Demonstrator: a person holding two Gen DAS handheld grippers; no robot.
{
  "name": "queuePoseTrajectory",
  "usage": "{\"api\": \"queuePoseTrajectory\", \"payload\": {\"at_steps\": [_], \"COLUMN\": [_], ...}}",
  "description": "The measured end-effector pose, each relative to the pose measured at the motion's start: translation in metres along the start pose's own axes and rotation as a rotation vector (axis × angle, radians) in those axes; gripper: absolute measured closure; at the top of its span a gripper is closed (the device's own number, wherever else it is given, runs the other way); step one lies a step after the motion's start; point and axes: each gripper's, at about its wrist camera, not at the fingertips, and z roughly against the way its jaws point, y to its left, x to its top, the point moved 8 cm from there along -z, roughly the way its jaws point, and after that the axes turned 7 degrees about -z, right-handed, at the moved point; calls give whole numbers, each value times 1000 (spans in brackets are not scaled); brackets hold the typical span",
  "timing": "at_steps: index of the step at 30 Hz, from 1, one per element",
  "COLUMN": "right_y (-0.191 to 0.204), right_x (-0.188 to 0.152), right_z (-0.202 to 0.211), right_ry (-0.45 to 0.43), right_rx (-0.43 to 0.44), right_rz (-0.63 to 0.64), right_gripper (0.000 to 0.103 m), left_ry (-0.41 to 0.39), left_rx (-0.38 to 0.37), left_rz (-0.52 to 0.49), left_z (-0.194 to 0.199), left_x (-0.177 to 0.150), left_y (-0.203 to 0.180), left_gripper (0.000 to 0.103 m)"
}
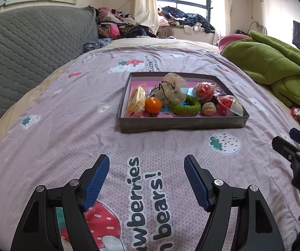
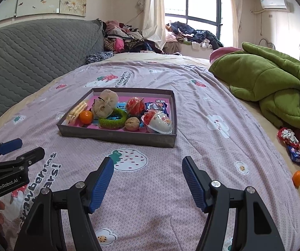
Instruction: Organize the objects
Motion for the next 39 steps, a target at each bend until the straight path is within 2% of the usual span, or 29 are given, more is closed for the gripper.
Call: {"api": "queuePoseTrajectory", "payload": {"at_steps": [17,39], "right_y": [-7,-13], "right_x": [-26,-40], "right_z": [-17,-25], "right_ry": [38,57], "right_rx": [-3,-16], "right_rz": [-29,-40], "right_gripper": [36,36], "left_ry": [23,33], "left_rx": [16,29], "left_rz": [5,5], "left_z": [-22,-30], "left_x": [-18,-27], "left_y": [7,10], "left_gripper": [28,28]}}
